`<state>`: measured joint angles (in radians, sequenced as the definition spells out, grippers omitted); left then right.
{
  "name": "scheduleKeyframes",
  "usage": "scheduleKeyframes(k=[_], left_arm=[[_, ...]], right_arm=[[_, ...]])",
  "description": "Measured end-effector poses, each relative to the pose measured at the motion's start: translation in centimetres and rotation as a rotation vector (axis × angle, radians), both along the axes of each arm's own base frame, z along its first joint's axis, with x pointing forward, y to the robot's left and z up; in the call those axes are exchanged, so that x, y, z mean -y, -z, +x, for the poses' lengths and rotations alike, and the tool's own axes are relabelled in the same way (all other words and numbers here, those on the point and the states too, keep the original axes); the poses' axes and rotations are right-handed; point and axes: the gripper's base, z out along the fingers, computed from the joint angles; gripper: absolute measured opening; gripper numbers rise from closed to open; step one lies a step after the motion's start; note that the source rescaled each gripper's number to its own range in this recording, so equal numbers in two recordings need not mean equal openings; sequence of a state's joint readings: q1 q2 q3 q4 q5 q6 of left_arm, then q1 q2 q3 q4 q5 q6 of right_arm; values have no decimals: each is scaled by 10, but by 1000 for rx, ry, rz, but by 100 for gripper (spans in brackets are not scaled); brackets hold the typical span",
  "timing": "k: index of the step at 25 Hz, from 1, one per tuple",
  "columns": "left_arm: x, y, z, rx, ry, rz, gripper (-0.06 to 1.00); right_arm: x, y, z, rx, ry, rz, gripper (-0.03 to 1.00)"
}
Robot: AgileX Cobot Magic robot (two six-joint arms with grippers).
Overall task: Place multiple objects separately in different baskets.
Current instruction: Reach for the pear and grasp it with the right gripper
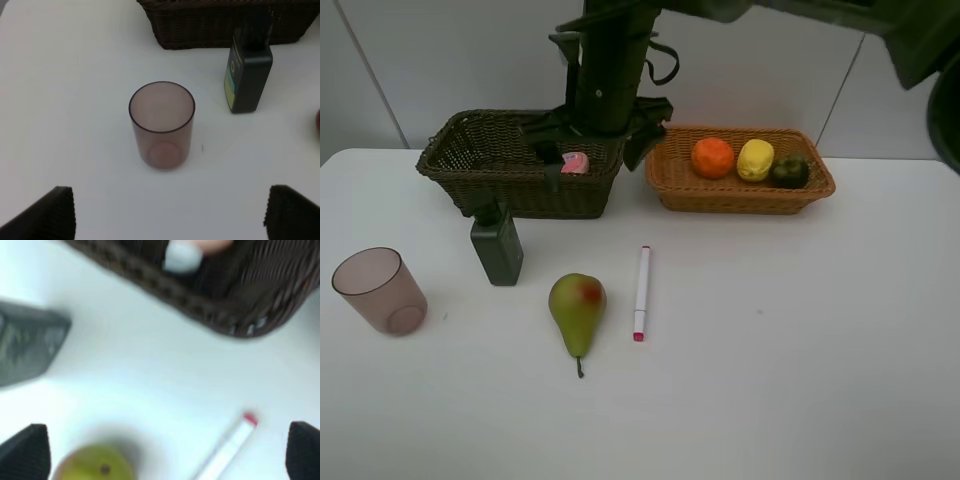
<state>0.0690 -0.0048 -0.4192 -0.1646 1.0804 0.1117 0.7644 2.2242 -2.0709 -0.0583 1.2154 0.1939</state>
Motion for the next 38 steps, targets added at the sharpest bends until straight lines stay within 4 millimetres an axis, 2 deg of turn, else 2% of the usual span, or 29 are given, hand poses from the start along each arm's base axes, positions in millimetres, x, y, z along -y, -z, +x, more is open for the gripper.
scheduleKeyframes(k=[3,9,14,20,25,31,38], left_arm=[[0,0,0,0,0,0,100],[0,0,0,0,0,0,100],[0,0,0,0,0,0,100],[0,0,0,0,0,0,100],[0,0,0,0,0,0,100],[0,0,0,0,0,0,100],[0,0,0,0,0,0,100]], right_arm=[[0,7,-11,-32,-12,-29,99],[-3,38,-39,-144,-31,-96,99],[-13,52,-53,-176,-26,-66,99],[-21,55,-58,-169,-17,-46,99],[-24,73,-58,-204,-5,-60,99],[-27,85,-56,-206,7,-52,99],[-28,112,-55,-245,15,-95,99]])
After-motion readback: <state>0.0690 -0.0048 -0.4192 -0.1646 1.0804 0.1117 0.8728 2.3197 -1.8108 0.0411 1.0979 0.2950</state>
